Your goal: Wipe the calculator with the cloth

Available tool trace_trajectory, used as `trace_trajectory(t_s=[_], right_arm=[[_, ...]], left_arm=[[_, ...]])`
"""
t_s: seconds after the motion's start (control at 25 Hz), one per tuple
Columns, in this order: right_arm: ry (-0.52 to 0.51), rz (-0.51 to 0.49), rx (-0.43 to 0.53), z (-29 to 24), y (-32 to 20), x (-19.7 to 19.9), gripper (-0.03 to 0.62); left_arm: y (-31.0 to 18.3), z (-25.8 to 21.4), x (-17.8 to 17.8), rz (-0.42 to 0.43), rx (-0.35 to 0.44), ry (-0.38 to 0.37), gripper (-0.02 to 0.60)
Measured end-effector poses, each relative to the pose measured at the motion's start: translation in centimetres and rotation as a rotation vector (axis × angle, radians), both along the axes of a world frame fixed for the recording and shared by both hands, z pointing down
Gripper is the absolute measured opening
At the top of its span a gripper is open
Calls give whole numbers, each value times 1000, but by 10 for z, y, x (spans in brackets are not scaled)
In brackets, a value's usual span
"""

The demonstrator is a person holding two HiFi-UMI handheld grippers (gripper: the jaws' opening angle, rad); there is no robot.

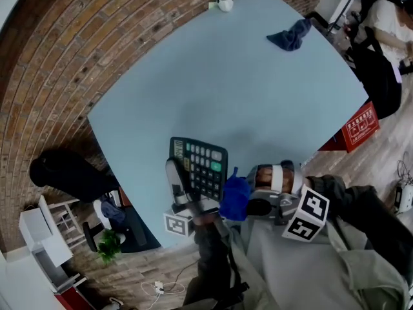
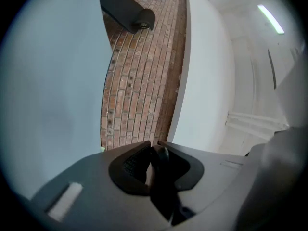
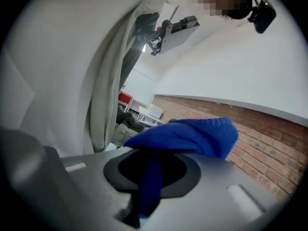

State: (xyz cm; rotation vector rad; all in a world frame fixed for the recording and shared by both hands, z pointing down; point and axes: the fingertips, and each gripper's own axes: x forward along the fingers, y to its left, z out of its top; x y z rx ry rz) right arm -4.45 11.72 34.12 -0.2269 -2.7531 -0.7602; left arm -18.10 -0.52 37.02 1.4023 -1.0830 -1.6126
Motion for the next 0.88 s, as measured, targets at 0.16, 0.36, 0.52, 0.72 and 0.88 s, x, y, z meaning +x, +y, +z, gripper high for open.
trace_trajectory(t_s=[0.16, 0.36, 0.52, 0.72, 0.88], right_arm=[[-27, 24, -100, -14, -11, -1, 67], [17, 199, -168, -9, -60, 3, 67], [159, 189, -197, 8, -41, -5, 67], [272, 196, -619, 22, -36, -24, 67], [169, 301, -803, 4, -85, -16, 67]], left_arm=[[6, -3, -6, -52, -43, -93, 44], [15, -12, -20, -144, -81, -235, 46], [20, -18, -13, -166, -110, -369, 44], [19, -39, 9, -160, -133, -736, 44], [20, -52, 24, -139, -77, -829, 46]])
